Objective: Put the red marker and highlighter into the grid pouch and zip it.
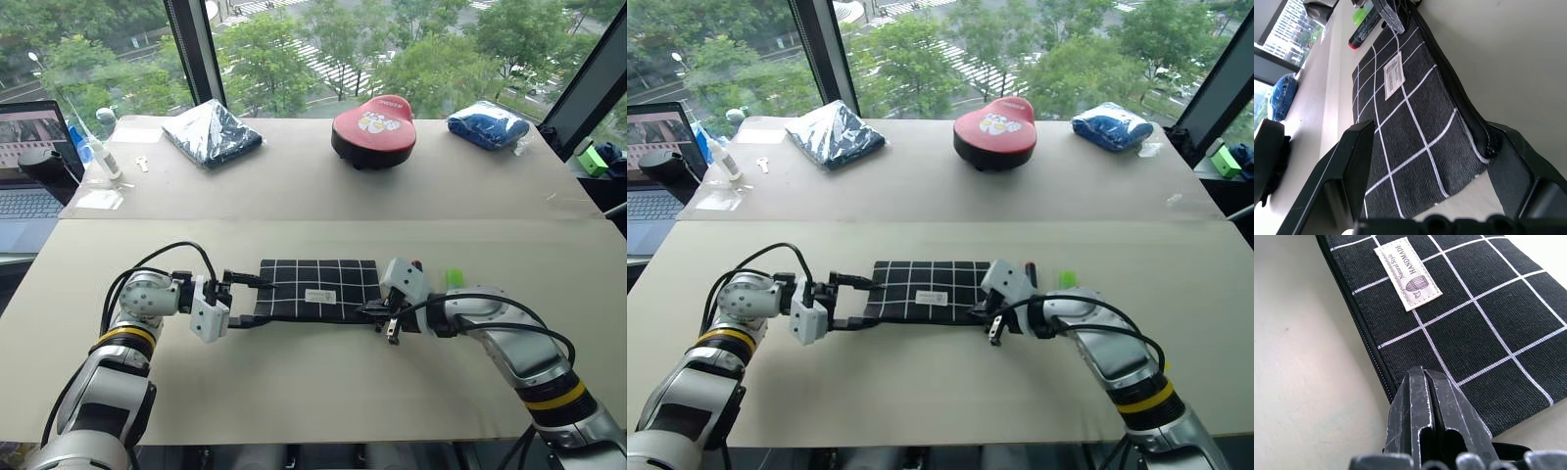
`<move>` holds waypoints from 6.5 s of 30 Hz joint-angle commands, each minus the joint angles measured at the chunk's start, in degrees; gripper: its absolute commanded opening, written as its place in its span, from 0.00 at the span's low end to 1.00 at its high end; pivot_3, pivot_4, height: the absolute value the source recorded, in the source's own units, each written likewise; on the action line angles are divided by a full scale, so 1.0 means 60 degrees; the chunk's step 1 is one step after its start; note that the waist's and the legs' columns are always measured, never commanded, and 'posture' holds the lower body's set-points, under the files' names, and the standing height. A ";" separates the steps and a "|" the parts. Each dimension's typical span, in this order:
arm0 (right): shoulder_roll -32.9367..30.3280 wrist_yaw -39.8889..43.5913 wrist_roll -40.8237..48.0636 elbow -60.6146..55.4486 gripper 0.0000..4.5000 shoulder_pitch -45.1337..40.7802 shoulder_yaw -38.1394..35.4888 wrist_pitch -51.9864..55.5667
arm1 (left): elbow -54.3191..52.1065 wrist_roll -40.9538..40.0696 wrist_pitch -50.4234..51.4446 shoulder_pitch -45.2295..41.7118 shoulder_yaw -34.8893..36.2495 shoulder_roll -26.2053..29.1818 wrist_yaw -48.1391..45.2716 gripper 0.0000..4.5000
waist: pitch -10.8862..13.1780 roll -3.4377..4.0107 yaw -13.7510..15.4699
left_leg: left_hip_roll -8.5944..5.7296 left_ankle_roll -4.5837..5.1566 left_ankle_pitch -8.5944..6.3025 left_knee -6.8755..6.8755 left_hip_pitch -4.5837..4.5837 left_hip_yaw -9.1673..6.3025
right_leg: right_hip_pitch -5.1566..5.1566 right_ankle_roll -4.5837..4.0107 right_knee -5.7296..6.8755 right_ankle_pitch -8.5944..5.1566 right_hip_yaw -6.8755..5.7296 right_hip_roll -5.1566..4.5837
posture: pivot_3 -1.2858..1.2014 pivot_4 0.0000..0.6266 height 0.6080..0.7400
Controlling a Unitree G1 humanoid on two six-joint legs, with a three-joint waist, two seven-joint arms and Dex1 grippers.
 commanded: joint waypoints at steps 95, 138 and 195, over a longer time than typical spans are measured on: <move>0.2708 -0.2028 -0.1677 0.3696 0.01 -0.4685 0.0442 0.0255 | -0.7831 0.1043 1.0013 0.2565 0.1635 -0.0964 0.5530 0.00 | 0.0001 0.0001 -0.0123 | -0.0014 -0.0081 0.0047 -0.0028 -0.0022 0.0002 | -0.0034 0.0009 0.0010 0.0005 0.0013 0.0003 | 0.52 0.24 1.00; -0.0514 -0.3534 0.0951 -0.3180 0.71 0.1312 -0.5618 0.5326 | -0.8039 -0.0533 1.0976 0.2425 0.1929 -0.1291 0.4054 0.00 | 0.0001 -0.0002 0.0009 | -0.0012 -0.0028 0.0015 -0.0034 -0.0007 -0.0013 | -0.0014 0.0010 0.0001 0.0005 0.0014 -0.0014 | 0.52 0.24 1.00; 0.0106 -0.4720 0.0354 -0.2061 0.22 -0.0027 -0.4424 0.3248 | -0.7151 0.0111 1.0265 0.2219 0.1814 -0.1470 0.4358 0.00 | -0.0001 -0.0004 -0.0028 | -0.0010 -0.0006 0.0009 -0.0027 0.0036 -0.0003 | 0.0032 0.0014 -0.0007 0.0002 0.0018 0.0007 | 0.52 0.24 1.00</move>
